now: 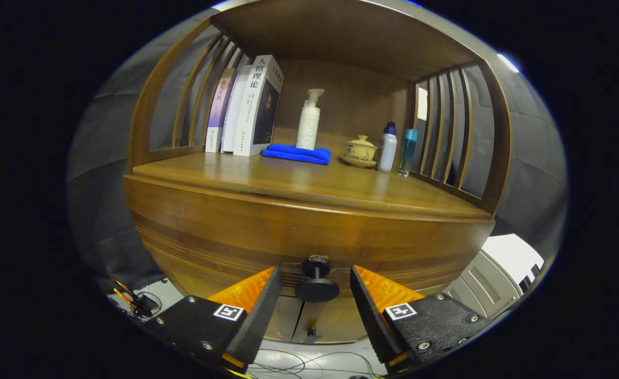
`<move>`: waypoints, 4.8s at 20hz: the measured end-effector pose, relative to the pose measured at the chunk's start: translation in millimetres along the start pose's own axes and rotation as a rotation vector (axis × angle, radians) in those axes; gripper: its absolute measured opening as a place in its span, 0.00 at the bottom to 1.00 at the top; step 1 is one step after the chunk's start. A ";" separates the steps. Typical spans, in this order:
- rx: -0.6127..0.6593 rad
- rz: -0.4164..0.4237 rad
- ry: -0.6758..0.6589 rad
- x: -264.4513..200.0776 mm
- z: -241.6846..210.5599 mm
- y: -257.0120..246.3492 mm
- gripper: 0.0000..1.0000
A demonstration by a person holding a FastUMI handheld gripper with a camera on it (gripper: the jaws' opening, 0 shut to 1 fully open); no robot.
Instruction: Pull open the drawer, take out the items inside it, and place them on the countertop above the cabinet.
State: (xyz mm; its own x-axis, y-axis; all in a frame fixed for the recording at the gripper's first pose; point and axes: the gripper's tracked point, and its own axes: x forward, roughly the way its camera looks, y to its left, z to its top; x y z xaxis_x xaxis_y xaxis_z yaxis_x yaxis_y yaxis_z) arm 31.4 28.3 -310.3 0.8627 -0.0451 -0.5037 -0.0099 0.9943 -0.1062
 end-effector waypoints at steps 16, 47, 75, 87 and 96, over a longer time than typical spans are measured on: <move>0.083 0.037 -0.081 6.7 -6.0 -1.5 0.28; 0.056 0.044 -0.019 -162.0 -72.7 0.5 0.29; 0.003 0.008 0.307 -78.1 50.7 -23.8 0.95; -0.039 0.026 0.755 -38.0 -18.8 -17.8 0.96; 0.042 0.053 0.901 -28.6 -55.6 -21.6 0.83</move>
State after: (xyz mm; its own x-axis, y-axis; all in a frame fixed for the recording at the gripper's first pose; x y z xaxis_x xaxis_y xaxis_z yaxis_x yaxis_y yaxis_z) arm -21.1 2.8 -341.3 0.1383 -0.0404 -0.9896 -0.0045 0.9991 -0.0414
